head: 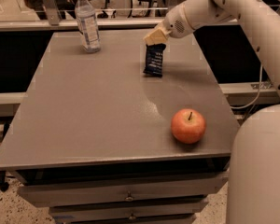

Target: Move rxbar blueberry near blue plastic bottle

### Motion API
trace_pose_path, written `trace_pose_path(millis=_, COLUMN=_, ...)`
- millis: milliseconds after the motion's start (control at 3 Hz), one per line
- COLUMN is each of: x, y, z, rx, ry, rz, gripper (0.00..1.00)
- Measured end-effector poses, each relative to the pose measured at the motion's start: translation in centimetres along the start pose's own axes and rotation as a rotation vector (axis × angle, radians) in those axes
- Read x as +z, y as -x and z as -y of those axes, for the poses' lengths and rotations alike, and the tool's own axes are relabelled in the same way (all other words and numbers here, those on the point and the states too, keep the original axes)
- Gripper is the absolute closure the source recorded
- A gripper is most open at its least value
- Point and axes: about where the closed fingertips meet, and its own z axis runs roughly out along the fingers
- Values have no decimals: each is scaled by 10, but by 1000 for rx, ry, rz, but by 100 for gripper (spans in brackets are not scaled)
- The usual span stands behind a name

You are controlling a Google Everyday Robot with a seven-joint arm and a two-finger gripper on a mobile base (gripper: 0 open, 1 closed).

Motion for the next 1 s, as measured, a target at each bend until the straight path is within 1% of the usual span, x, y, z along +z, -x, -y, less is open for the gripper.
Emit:
trace_pose_path(millis=333, x=-15, y=34, z=-29, rx=-82, ry=74, rz=21, gripper=100)
trace_pose_path(millis=667, x=-6, y=69, z=-62, rx=-148, ry=145, rz=42, gripper=100)
trace_pose_path(millis=1000, x=14, y=101, z=-82, rx=-199, ry=178, rz=49, gripper=100)
